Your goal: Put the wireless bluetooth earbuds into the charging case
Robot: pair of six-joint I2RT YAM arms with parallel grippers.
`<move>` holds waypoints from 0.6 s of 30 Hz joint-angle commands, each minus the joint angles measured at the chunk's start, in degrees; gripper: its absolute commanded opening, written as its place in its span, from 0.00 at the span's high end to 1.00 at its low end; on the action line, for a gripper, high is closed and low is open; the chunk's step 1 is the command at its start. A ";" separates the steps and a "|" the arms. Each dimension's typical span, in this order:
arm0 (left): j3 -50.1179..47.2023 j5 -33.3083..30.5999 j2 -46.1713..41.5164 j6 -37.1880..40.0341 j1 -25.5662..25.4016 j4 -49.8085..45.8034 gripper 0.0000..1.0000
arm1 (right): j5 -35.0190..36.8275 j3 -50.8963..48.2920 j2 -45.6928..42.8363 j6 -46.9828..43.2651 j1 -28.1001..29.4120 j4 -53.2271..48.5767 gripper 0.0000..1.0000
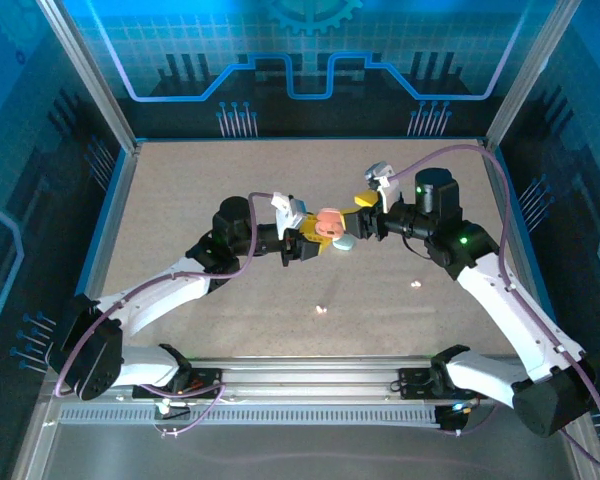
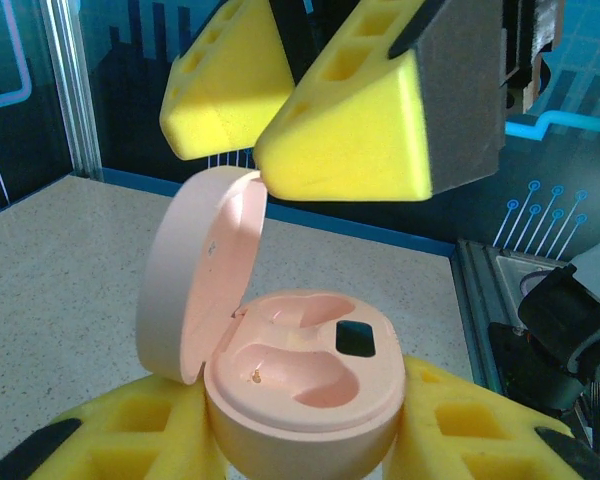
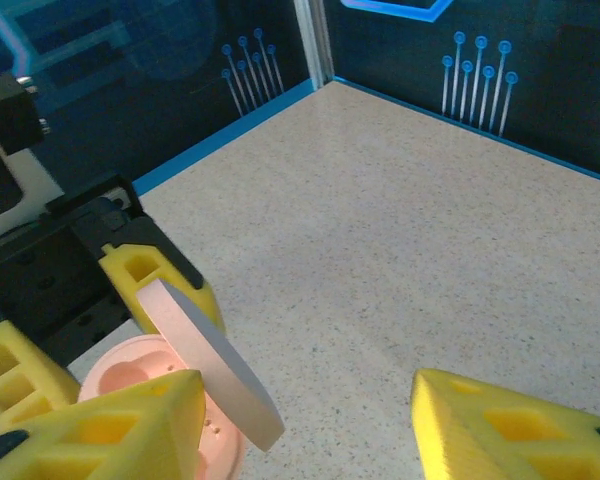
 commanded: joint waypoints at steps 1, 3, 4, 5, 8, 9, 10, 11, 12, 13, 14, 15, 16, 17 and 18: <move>-0.44 2.78 -1.90 -0.45 -0.81 4.36 0.75 | -6.87 1.86 -0.39 -2.48 -0.65 -1.38 0.42; -0.45 2.80 -1.82 -0.33 -0.82 4.37 0.75 | -9.26 1.69 -0.67 -4.51 -0.63 -2.16 0.42; -0.31 2.97 -1.83 -0.40 -0.77 4.39 0.75 | -9.51 1.75 -0.61 -5.42 -0.62 -2.75 0.43; -0.25 3.23 -1.81 -0.50 -0.76 4.46 0.75 | -9.13 1.99 -0.29 -6.17 -0.61 -3.41 0.43; 0.34 4.29 -1.75 -1.22 -0.78 4.70 0.76 | -7.41 3.83 1.59 -8.23 -0.47 -6.33 0.46; 0.48 4.71 -1.75 -1.53 -0.80 4.66 0.75 | -7.09 4.63 2.29 -9.08 -0.18 -7.21 0.46; 0.67 5.17 -1.70 -1.80 -0.77 4.70 0.75 | -6.84 5.24 2.93 -9.97 0.10 -7.82 0.47; 0.91 5.59 -1.66 -1.99 -0.86 4.64 0.76 | -6.19 5.82 3.55 -11.09 0.64 -8.49 0.48; 1.09 6.06 -1.68 -2.16 -0.88 4.62 0.76 | -5.00 6.23 3.87 -11.97 1.17 -8.61 0.48; 1.23 6.55 -1.70 -2.17 -0.90 4.37 0.76 | -4.45 6.34 3.99 -12.41 1.38 -8.30 0.49; 1.45 7.03 -1.75 -2.21 -0.94 4.05 0.76 | -4.76 6.26 4.08 -13.48 1.56 -7.89 0.49; 1.57 7.45 -1.75 -2.29 -0.89 3.76 0.76 | -5.47 6.08 3.99 -14.87 1.75 -7.71 0.50; 1.81 7.79 -1.66 -2.35 -0.88 3.36 0.76 | -5.44 6.01 3.84 -16.04 2.07 -7.36 0.51; 2.05 8.09 -1.66 -2.12 -0.92 2.80 0.76 | -5.29 6.00 3.68 -16.87 2.26 -7.15 0.53; 2.25 8.25 -1.66 -1.69 -0.89 2.04 0.76 | -5.45 5.99 3.58 -17.65 2.35 -6.78 0.54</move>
